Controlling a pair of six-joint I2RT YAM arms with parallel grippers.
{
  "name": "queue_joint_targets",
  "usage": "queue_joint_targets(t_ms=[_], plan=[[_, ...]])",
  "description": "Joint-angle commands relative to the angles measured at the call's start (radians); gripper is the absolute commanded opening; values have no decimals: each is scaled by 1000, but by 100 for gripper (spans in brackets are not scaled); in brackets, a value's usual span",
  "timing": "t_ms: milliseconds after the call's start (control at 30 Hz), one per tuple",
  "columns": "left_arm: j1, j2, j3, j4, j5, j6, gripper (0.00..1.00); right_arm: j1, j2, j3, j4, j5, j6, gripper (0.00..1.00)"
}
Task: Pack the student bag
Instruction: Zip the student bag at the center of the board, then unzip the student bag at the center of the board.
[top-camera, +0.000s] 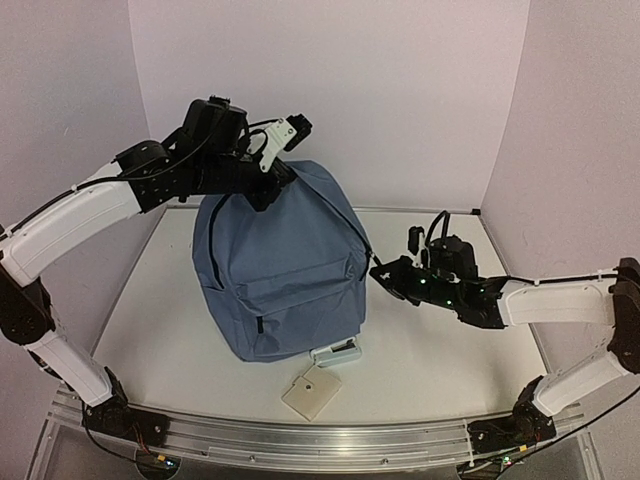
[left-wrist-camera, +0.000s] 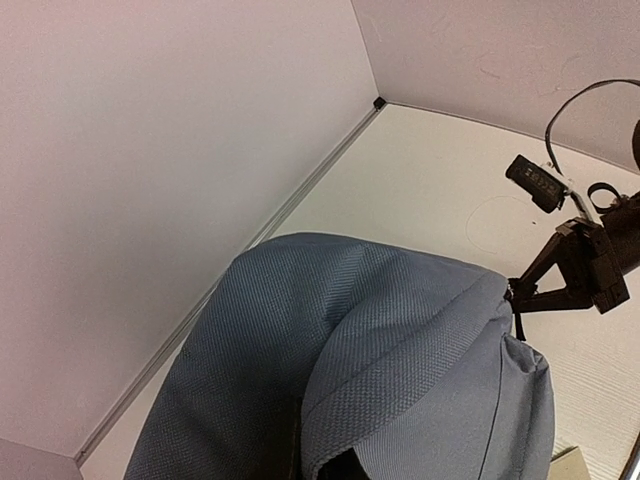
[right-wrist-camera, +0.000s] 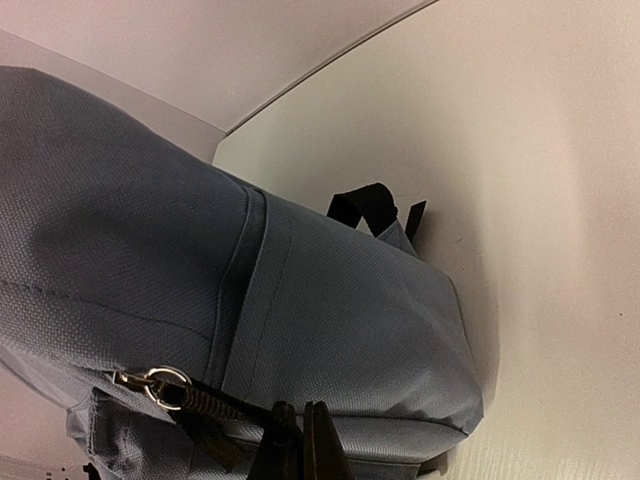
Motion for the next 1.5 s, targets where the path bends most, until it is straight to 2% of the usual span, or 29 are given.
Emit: queue_joint_targets(t_ms=[0, 100, 133, 200, 267, 367, 467, 600, 933, 1133, 1367, 1467], plan=[[41, -47, 92, 76, -33, -81, 0, 11, -78, 7, -163, 12, -109, 15], [41, -73, 37, 70, -1, -140, 1, 93, -151, 40, -204, 69, -177, 41], [41, -83, 20, 66, 12, -158, 3, 127, -169, 50, -214, 91, -193, 46], [41, -97, 4, 48, 38, -193, 13, 190, -188, 67, -228, 121, -218, 52], [41, -109, -1, 13, 49, -225, 22, 261, -194, 83, -231, 146, -234, 54], [41, -130, -7, -39, 60, -273, 41, 347, -175, 99, -208, 167, -239, 55], [41, -168, -30, -77, 58, -309, 66, 428, -118, 124, -161, 185, -226, 53], [41, -220, -53, -126, 40, -360, 82, 528, -6, 202, -131, 238, -221, 46], [41, -379, -158, -280, -135, -496, 98, 594, 253, 362, -35, 247, -128, 37], [41, -496, -260, -346, -227, -592, 100, 595, 338, 430, -35, 312, -109, 33], [41, -557, -368, -370, -128, -655, 97, 604, 438, 530, -105, 421, -139, 31], [41, -570, -435, -317, -60, -659, 98, 606, 472, 569, -147, 476, -134, 31]])
